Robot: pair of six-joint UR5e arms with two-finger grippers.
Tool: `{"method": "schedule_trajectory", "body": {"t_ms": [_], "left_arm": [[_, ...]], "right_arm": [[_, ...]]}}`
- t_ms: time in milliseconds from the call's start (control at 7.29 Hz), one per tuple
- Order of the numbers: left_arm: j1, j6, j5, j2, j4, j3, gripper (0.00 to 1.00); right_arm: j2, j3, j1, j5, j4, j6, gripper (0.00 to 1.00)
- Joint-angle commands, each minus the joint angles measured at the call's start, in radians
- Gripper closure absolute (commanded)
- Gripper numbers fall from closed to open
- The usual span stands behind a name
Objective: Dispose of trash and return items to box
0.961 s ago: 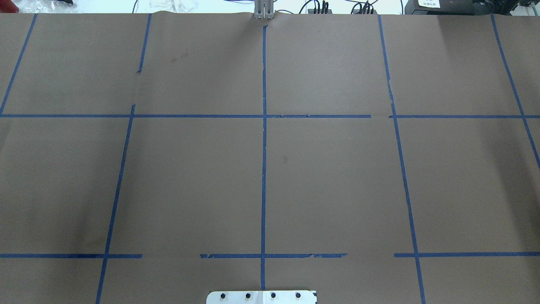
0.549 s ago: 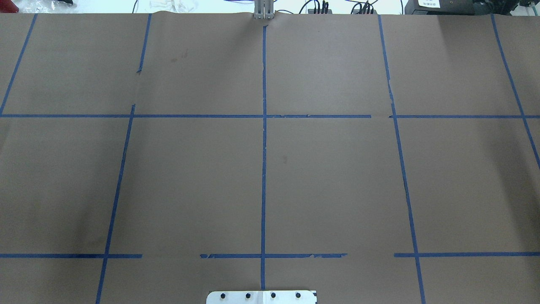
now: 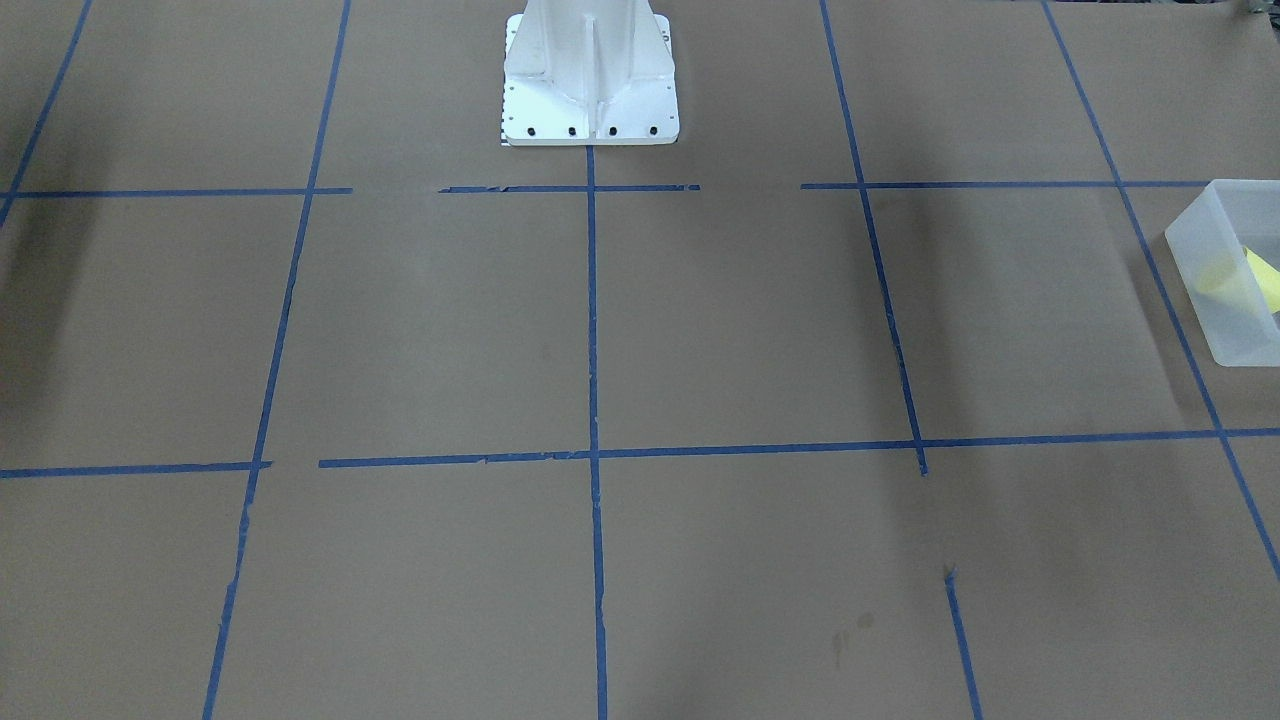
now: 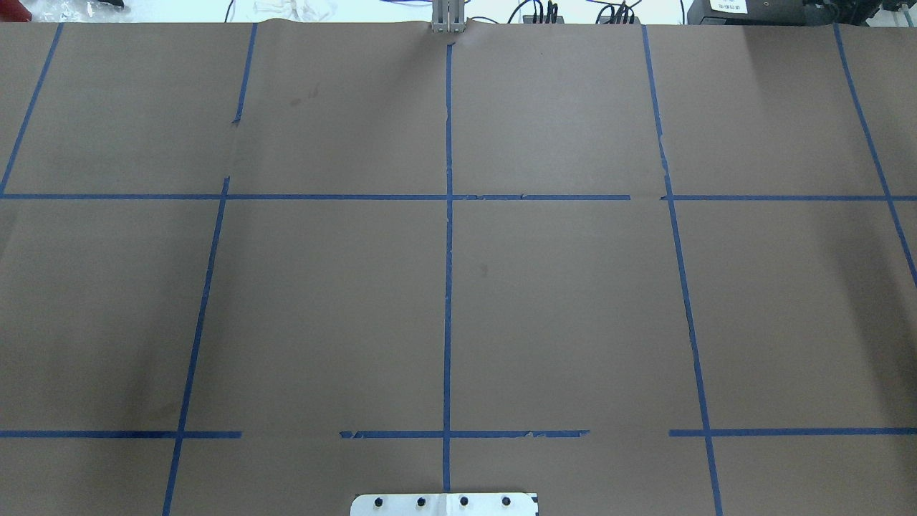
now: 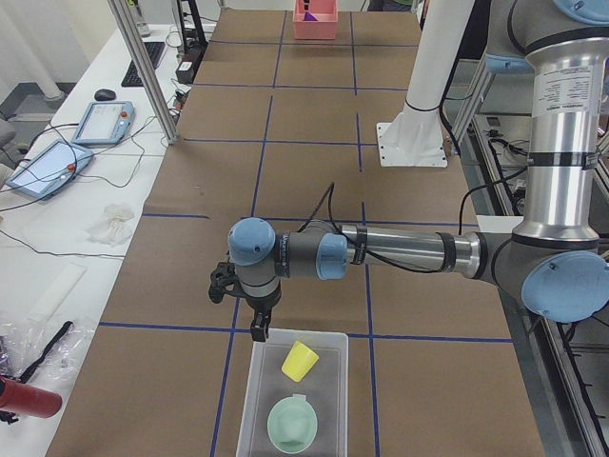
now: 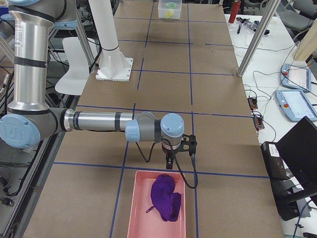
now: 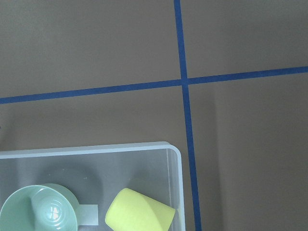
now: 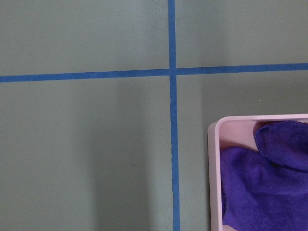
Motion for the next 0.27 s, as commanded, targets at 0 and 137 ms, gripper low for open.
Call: {"method": "schedule_trajectory", "body": {"t_ms": [0,137], "left_arm": [[0.000,0.000,-0.002,0.000,-0.002,0.000,0.00],[0.000,0.000,0.000,0.000,-0.002,0.000,0.00]], "right_arm": [[0.000,0.000,0.000,0.001,0.000,0.002,0.00],[0.000,0.000,0.000,0.001,0.000,0.000,0.00]]}}
